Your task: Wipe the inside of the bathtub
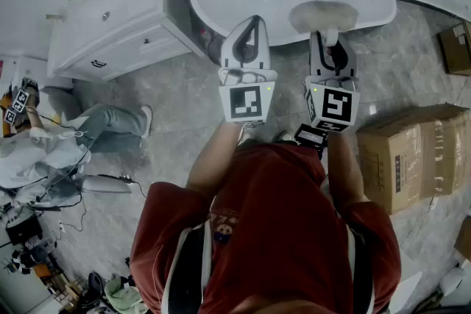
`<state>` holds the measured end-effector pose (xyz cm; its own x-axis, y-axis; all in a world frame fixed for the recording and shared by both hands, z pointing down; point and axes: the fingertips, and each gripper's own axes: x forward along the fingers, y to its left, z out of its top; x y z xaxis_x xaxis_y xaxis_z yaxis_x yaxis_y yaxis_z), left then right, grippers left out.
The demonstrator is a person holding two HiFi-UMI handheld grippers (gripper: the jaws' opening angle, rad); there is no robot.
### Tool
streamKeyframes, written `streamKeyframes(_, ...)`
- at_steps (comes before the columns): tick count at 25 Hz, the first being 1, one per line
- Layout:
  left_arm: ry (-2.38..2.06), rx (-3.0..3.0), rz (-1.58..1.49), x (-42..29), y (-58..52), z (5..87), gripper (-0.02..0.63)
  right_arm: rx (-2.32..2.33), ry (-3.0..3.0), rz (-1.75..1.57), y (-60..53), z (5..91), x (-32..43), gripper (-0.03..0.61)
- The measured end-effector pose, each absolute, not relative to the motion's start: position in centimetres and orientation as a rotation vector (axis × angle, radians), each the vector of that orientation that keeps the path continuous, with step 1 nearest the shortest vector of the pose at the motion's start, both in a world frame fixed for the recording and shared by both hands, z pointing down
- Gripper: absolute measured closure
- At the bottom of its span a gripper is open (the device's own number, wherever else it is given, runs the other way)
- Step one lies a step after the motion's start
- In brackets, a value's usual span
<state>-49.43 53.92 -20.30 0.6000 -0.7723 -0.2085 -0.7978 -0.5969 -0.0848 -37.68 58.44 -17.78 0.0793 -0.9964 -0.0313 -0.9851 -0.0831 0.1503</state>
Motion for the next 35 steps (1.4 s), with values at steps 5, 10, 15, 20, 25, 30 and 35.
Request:
streamKeyframes(5, 1.311, -2.643, 0.214, -47.4, 55.2, -20.2, 0.598, 2.229, -2.081, -0.184, 59.6, -17.3, -35.8, 0.48)
streamKeyframes(10, 1.308, -2.638, 0.202, -45.6, 54.8, -20.1, 0.598, 2.235, -2.094, -0.171, 58.9, -17.1, -34.2, 0.48)
streamKeyframes(15, 1.315, -2.636, 0.199, -43.4, 54.7, -19.9, 0.598, 2.262, -2.108, -0.145, 58.6, -16.5, -32.1, 0.48)
streamKeyframes(20, 1.35, -2.631, 0.179, -40.9, 55.1, -19.1, 0.598, 2.252, -2.139, -0.131, 58.8, -15.9, -29.9, 0.48)
streamKeyframes(25, 1.39, -2.628, 0.146, -39.5, 54.5, -18.1, 0.598, 2.21, -2.162, -0.089, 58.3, -14.4, -28.6, 0.48)
streamKeyframes(30, 1.392, -2.632, 0.141, -38.3, 52.3, -17.0, 0.598, 2.192, -2.167, -0.055, 56.1, -13.1, -27.7, 0.48)
streamKeyframes(35, 1.399, -2.639, 0.153, -37.7, 47.0, -16.2, 0.598, 2.18, -2.15, -0.055, 51.0, -12.5, -26.9, 0.48)
